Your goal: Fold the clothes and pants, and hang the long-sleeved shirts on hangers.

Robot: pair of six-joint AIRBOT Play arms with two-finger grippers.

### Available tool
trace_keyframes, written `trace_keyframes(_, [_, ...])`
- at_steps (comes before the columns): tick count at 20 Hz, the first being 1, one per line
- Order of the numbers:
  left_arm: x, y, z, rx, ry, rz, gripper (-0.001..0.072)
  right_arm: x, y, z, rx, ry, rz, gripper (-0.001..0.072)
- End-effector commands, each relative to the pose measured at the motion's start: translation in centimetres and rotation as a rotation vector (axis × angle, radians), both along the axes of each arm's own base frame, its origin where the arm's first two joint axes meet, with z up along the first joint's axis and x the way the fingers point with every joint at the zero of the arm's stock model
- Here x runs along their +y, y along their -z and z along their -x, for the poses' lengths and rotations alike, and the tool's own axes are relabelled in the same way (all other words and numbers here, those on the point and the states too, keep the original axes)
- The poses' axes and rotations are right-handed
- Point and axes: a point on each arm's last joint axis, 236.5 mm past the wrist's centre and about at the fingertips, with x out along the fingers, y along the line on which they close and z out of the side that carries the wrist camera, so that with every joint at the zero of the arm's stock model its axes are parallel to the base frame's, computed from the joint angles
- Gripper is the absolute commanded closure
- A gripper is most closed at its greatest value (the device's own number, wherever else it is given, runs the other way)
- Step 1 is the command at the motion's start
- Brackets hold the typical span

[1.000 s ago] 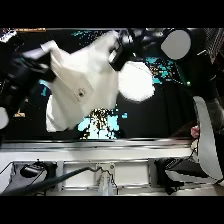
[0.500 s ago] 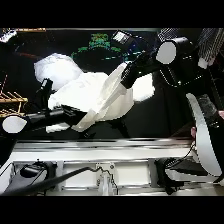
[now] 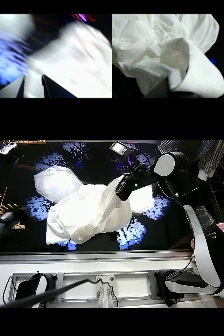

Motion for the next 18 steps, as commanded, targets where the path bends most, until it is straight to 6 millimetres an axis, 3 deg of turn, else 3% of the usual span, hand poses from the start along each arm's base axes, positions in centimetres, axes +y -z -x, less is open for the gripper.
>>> trace_keyframes(1, [12.2, -3.1, 0.8, -0.072, -0.316, -0.204, 0.0472, 0.9, -0.3, 0.7, 0.02, -0.018, -0.032, 0.0687])
trace_keyframes(4, [19.6, -2.2, 1.3, 0.145, -0.422, -0.22, 0.0472, 1.3, -0.2, 1.0, 0.021, -0.031, -0.029, 0.0687])
trace_keyframes(7, [24.3, 1.1, 2.6, 0.548, -0.397, -0.207, 0.0544, 1.8, -0.2, 1.5, 0.025, -0.046, -0.027, 0.0685])
trace_keyframes(9, [26.0, 2.7, 1.8, 0.685, -0.342, -0.207, 0.0529, 2.2, -0.1, 1.8, 0.023, -0.058, -0.025, 0.0685])
trace_keyframes(10, [26.7, 3.4, 0.9, 0.7, -0.336, -0.197, 0.0459, 2.2, -0.2, 1.8, 0.016, -0.065, -0.022, 0.0685])
trace_keyframes(14, [28.9, 6.3, -1.9, 0.728, -0.262, -0.263, 0.0445, 2.7, -0.2, 2.2, 0.016, -0.08, -0.023, 0.0685])
trace_keyframes(18, [30.9, 8.3, -2.8, 0.745, -0.251, -0.332, 0.0445, 3.1, -0.1, 2.7, 0.033, -0.083, -0.027, 0.0685])
